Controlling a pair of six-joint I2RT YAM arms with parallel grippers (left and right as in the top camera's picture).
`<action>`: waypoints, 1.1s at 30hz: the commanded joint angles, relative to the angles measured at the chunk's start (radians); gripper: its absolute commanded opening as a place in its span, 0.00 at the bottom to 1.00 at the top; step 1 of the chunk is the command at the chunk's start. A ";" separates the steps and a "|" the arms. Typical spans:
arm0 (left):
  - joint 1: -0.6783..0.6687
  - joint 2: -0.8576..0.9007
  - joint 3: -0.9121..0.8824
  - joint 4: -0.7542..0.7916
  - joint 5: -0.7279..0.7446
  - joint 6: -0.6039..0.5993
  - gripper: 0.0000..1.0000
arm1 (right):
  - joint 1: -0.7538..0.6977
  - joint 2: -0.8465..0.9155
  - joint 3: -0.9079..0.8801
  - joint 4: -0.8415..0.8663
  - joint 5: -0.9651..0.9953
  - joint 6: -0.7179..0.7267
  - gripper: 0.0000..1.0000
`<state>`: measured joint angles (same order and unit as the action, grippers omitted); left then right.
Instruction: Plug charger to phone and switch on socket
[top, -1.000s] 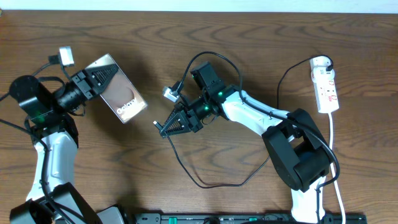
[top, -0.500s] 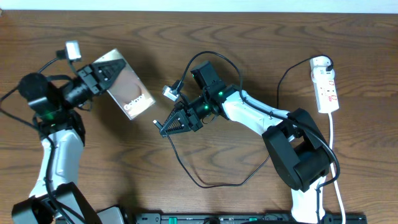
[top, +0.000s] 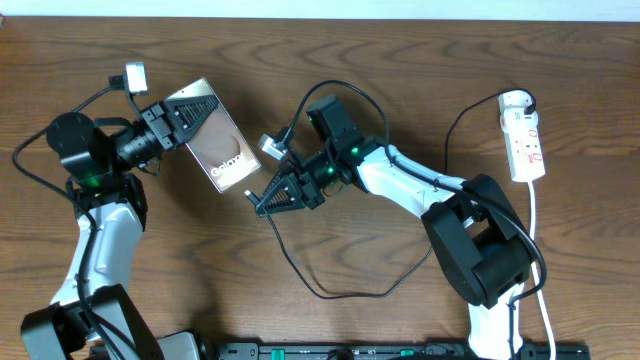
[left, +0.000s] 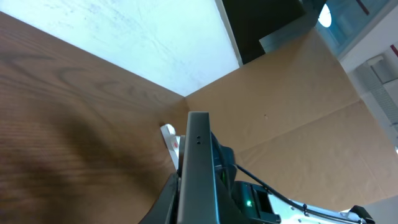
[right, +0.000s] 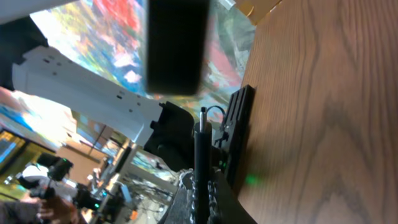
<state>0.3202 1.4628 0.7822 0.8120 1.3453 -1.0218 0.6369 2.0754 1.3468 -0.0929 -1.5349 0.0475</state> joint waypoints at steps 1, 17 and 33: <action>0.001 0.000 0.011 0.018 0.011 -0.008 0.07 | -0.008 -0.011 0.006 0.051 -0.025 0.070 0.01; 0.006 0.000 0.011 0.017 -0.042 -0.014 0.07 | -0.007 -0.011 0.006 0.212 -0.024 0.146 0.01; 0.031 0.000 0.011 0.200 -0.075 -0.188 0.07 | -0.009 -0.011 0.006 0.348 -0.016 0.237 0.01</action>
<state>0.3351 1.4654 0.7799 0.9977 1.2793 -1.1576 0.6369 2.0754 1.3464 0.2512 -1.5379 0.2695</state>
